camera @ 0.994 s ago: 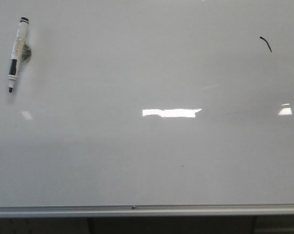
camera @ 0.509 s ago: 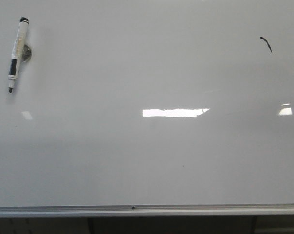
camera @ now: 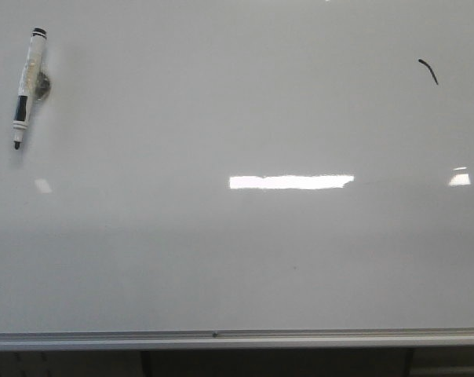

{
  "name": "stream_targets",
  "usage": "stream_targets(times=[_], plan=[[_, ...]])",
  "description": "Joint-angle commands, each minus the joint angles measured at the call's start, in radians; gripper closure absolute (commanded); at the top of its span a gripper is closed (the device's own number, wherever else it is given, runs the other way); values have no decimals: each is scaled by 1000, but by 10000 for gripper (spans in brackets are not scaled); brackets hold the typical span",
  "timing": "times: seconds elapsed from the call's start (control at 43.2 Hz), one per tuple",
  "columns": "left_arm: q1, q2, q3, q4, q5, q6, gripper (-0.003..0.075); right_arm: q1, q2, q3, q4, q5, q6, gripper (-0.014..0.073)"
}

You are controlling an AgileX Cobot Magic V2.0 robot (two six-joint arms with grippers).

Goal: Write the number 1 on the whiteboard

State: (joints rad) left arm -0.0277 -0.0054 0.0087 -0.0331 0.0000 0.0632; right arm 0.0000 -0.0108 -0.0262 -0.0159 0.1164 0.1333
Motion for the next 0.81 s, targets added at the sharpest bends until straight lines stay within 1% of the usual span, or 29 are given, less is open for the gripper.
stream_targets(times=[0.0,0.069,0.555,0.786], plan=[[-6,-19,24,-2,-86,-11,741,-16,-16,8,2,-137,-2,662],[-6,-17,24,-2,-86,-11,741,-16,-16,33,2,-174,-2,662],[-6,-17,24,-2,-86,-11,741,-16,-17,31,4,-190,-2,662],[-6,-17,24,-2,-86,-11,741,-16,-17,31,16,-183,-33,662]])
